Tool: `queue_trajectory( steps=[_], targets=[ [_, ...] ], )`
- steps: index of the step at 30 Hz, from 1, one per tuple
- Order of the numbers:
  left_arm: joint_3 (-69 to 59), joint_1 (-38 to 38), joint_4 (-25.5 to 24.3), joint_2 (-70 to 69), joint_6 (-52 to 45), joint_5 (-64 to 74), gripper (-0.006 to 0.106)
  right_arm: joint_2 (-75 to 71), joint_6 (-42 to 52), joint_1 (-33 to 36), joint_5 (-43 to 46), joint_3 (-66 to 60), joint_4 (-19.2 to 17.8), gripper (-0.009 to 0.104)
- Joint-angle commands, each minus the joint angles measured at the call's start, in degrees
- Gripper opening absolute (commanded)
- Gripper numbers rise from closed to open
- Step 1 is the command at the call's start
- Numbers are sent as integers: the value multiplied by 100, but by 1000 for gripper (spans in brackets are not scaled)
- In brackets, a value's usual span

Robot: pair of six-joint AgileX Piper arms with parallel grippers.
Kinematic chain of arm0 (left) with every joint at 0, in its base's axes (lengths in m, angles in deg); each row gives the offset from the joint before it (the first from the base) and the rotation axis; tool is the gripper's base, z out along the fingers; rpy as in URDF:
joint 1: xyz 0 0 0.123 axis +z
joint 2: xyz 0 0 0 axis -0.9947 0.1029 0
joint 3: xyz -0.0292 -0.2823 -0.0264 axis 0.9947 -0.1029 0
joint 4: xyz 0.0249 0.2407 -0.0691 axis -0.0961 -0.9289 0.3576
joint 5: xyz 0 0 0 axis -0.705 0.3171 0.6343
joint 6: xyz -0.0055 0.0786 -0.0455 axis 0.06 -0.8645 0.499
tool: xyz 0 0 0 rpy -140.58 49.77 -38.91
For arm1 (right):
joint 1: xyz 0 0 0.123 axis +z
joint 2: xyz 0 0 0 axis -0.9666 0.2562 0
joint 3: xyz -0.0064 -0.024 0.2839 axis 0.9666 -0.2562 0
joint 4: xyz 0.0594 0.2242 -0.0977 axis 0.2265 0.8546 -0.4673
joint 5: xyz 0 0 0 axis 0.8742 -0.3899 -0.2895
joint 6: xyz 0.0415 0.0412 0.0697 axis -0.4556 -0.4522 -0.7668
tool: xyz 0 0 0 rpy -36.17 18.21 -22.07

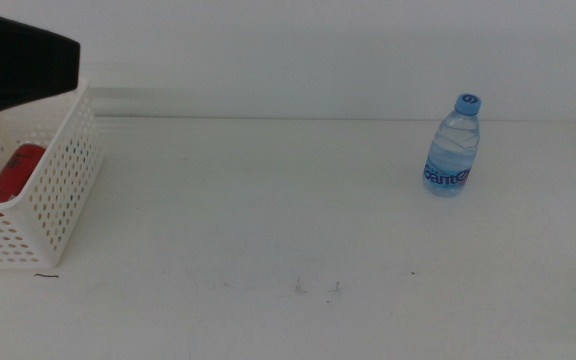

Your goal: Use arms to grab the bottles and put them into the dustbin to the left of the table.

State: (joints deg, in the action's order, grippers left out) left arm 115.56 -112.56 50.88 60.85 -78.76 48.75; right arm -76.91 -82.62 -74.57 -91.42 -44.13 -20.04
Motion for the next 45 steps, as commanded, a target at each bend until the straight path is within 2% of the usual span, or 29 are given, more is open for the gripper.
queue_trajectory(
  steps=[1, 6, 15, 19, 23, 25, 30, 35, 45],
  targets=[
    [11, 20, -17, -6, 35, -49, 94, -30, 119, -30, 515, -22, -171, 92],
    [11, 20, -15, -6, 35, -79, 94, 389, -247, -30, 1759, -22, 93, 92],
    [11, 20, -72, -6, 35, -87, 94, 4276, -160, -30, 4867, -22, 93, 92],
    [11, 20, -72, -6, 35, -87, 94, 5778, -394, -30, 6367, -22, 93, 92],
    [11, 20, -72, -6, 35, -87, 94, 6699, -1043, -4, 7031, -22, 93, 92],
    [11, 20, -101, -6, 35, -87, 94, 7235, -1086, -4, 7383, 65, -43, 92],
    [11, 20, -364, -6, 35, -87, 94, 8343, -1312, -4, 7491, 821, -534, 92],
    [11, 20, -540, -6, 35, -87, 94, 9251, -1298, 9, 7491, 1478, -856, 92],
    [11, 20, -566, -6, 35, -87, 94, 10914, -990, 720, 7268, 3332, -864, 92]
  ],
)
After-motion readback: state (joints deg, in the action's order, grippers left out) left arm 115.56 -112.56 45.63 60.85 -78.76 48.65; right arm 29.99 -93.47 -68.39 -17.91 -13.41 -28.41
